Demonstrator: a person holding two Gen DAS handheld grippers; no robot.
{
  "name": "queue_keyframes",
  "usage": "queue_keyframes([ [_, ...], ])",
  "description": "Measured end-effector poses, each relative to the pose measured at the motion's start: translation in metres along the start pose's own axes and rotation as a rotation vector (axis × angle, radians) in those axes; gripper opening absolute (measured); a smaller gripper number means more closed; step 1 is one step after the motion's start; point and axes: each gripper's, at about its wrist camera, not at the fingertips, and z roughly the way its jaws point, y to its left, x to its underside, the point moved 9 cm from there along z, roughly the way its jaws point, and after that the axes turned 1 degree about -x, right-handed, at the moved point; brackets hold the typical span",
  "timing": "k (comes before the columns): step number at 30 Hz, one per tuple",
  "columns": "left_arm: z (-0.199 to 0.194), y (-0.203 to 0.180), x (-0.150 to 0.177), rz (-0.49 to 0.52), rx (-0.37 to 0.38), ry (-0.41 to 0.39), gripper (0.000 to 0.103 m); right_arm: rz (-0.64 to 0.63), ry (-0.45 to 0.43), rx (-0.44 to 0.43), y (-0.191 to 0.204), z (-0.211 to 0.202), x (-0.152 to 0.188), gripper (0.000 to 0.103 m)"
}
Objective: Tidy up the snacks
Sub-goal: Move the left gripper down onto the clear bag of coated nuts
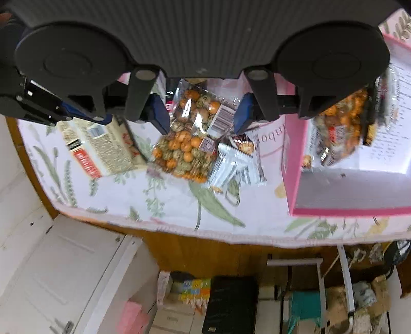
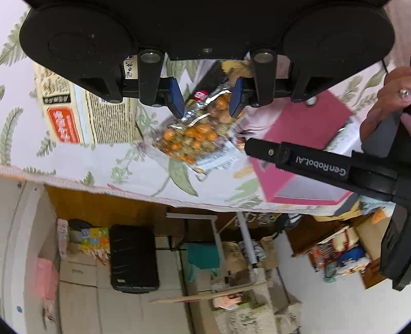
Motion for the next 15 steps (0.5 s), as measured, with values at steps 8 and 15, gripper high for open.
queue_keyframes([
  [8,0.055,0.008,0.004,-0.016,-0.046,0.057,0.048,0.024,0.037,-0.052,-0.002,0.045,0.014,0.044],
  [15,0.073,0.019,0.006,-0.083,-0.022,0.101,0.055,0.124,0.068,-0.123,-0.007,0.060,0.026,0.044],
])
